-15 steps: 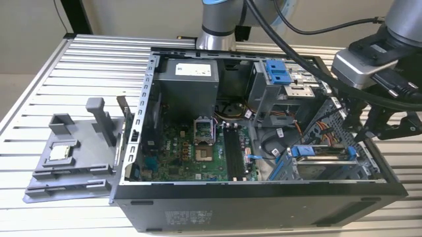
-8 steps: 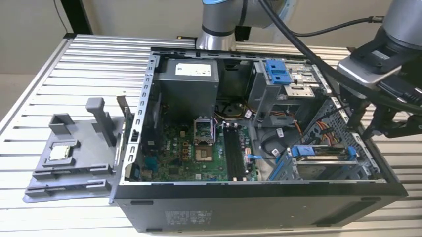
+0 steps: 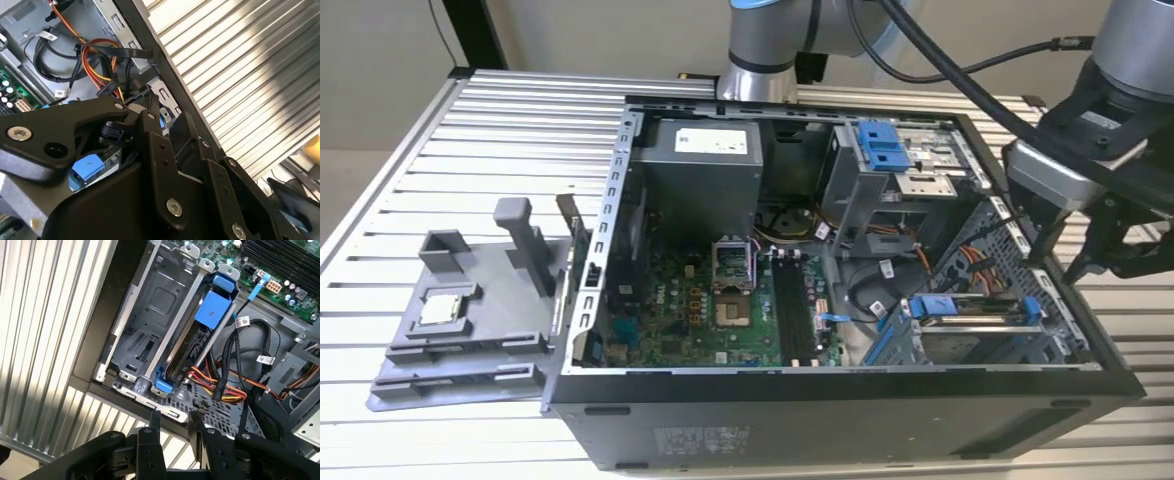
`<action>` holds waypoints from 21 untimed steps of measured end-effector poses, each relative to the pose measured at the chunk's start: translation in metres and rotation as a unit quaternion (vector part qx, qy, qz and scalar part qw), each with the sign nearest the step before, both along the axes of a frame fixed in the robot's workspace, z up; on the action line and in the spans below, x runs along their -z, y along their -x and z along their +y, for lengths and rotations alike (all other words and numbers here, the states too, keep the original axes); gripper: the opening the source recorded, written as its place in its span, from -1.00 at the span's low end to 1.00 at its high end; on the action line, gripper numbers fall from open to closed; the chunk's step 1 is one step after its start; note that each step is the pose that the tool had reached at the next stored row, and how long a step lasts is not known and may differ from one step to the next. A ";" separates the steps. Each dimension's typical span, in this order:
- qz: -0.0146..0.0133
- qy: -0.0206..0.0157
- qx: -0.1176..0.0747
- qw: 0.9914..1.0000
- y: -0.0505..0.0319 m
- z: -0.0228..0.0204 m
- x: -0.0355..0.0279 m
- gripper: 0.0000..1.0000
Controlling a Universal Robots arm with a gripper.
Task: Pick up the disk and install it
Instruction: 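Insert the first disk wire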
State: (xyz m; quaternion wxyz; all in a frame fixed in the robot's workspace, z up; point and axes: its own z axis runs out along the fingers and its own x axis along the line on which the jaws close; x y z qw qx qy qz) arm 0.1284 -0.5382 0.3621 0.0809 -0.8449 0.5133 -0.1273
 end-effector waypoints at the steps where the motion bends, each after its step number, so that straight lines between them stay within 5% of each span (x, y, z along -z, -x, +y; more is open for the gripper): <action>1: -0.001 0.006 -0.004 1.000 0.0000 0.0000 0.0000 1.00; 4: -0.001 0.025 -0.017 1.000 0.0000 0.0000 0.0000 1.00; 6: -0.002 0.032 -0.029 0.999 0.0000 -0.0001 0.0002 1.00; 9: -0.002 0.034 -0.057 0.998 0.0000 0.0000 0.0002 1.00; 13: -0.003 0.038 -0.092 0.995 0.0001 0.0000 0.0010 1.00; 21: -0.005 0.043 -0.160 0.986 0.0000 0.0006 0.0063 1.00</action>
